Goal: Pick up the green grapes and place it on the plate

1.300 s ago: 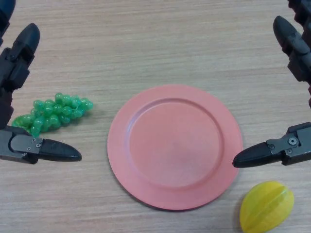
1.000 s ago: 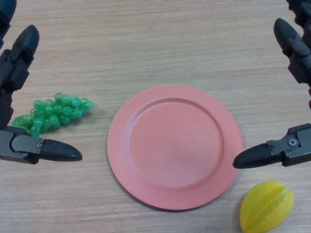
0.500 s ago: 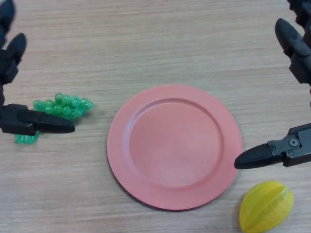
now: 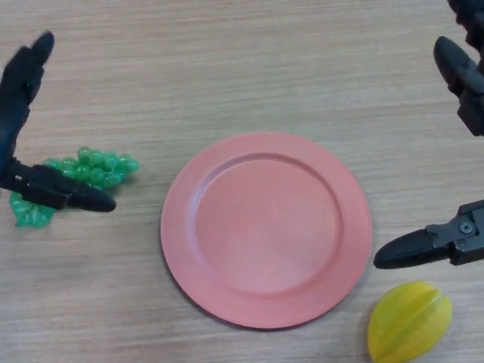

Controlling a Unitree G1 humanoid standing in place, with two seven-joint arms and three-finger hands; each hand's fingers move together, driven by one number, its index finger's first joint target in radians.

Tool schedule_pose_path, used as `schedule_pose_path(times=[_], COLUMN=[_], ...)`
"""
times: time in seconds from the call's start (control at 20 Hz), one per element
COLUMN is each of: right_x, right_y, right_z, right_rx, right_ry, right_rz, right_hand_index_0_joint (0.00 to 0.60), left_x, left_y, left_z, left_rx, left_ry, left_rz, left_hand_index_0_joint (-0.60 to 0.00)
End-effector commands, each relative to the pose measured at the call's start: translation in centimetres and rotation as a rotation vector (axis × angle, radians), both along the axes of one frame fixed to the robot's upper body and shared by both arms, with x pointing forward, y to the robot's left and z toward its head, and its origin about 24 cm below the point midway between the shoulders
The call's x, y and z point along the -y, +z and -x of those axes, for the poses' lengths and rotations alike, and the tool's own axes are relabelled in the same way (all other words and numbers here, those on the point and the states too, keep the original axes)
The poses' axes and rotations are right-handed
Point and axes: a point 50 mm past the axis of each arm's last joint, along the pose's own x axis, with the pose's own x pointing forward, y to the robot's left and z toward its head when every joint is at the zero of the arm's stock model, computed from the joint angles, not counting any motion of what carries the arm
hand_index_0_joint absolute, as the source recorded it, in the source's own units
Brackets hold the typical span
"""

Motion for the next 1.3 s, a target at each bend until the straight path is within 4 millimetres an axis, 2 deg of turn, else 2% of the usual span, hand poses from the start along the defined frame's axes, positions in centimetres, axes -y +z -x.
schedule_pose_path(times=[0.05,0.4,0.75,0.85,0.9,0.95,1.0,1.15,1.3], right_x=[0.9,1.6,1.7,1.8,1.8,1.8,1.8,1.7,1.8], right_y=[3.1,2.8,2.8,2.8,2.8,2.7,2.7,2.7,2.5], right_z=[1.7,1.7,1.6,1.5,1.5,1.5,1.5,1.5,1.5], right_rx=[0.257,0.236,0.238,0.236,0.235,0.235,0.232,0.229,0.221], right_ry=[-0.02,-0.038,-0.05,-0.051,-0.051,-0.052,-0.052,-0.052,-0.052], right_rz=[-0.006,-0.004,0.013,0.013,0.014,0.014,0.015,0.011,0.008], right_hand_index_0_joint=[0.0,0.0,0.0,0.0,0.0,0.0,0.0,0.0,0.0], left_x=[-1.3,-2.0,-3.5,-3.7,-3.8,-3.9,-4.1,-4.4,-4.0], left_y=[4.4,1.1,-1.3,-1.3,-1.4,-1.5,-1.8,-2.4,-2.4], left_z=[-0.1,-1.2,-0.8,-0.8,-0.8,-0.7,-0.4,-0.4,0.3], left_rx=[0.203,0.033,-0.111,-0.104,-0.103,-0.103,-0.093,-0.091,-0.102], left_ry=[0.025,0.081,0.163,0.179,0.18,0.178,0.175,0.178,0.095], left_rz=[-0.184,-0.33,-0.446,-0.443,-0.465,-0.495,-0.582,-0.642,-0.546], left_hand_index_0_joint=[0.0,0.0,0.0,-0.199,-0.35,-0.45,-0.593,-0.6,-0.6])
